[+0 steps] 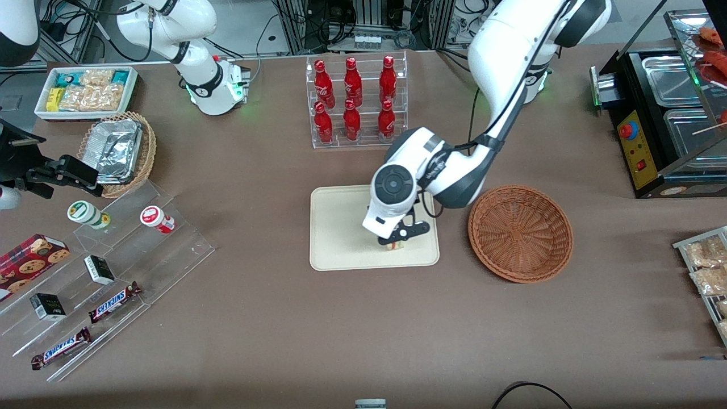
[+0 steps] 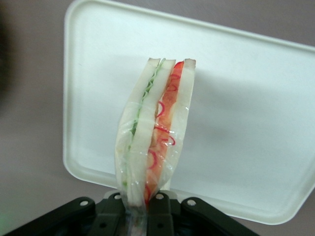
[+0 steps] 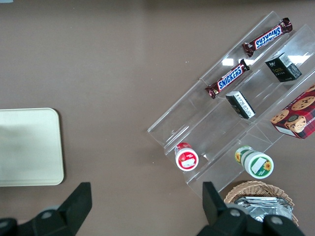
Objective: Place sandwich from basket to tray
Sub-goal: 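Carry the sandwich with the left gripper over the cream tray, then lower the sandwich onto the tray and open the left gripper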
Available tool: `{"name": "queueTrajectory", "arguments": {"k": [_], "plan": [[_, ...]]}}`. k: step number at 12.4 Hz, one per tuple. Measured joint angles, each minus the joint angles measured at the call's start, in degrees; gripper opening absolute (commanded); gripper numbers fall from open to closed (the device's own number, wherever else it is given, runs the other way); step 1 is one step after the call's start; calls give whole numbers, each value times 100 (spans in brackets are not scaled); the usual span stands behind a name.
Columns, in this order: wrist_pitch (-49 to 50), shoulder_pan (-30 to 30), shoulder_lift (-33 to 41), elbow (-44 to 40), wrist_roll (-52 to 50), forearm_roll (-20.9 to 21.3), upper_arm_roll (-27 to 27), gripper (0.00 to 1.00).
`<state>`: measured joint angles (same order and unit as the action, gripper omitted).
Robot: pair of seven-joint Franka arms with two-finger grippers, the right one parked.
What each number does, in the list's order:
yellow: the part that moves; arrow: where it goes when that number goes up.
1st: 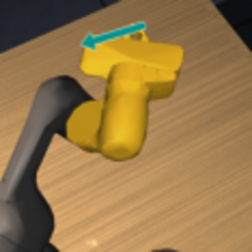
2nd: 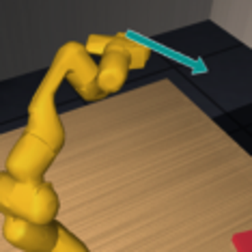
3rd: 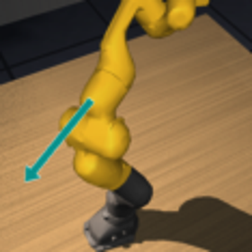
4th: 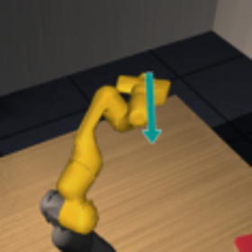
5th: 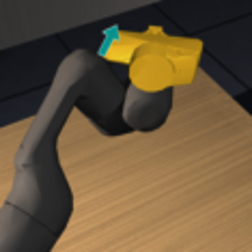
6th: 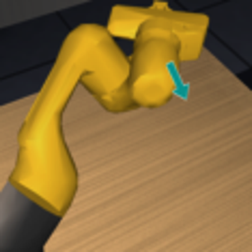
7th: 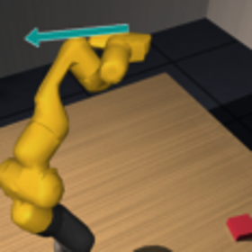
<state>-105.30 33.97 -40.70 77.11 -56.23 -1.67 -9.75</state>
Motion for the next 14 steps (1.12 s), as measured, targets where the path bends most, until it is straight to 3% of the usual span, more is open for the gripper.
{"name": "queueTrajectory", "arguments": {"k": [5, 12, 13, 14], "plan": [[-11, 526, -563, -478, -676, 216, 9, 4], [-403, 631, -813, -662, -1033, 638, 13, 6], [-456, 632, -840, -662, -1036, 658, 13, 14], [-485, 634, -865, -662, -1038, 665, 13, 56]]}}
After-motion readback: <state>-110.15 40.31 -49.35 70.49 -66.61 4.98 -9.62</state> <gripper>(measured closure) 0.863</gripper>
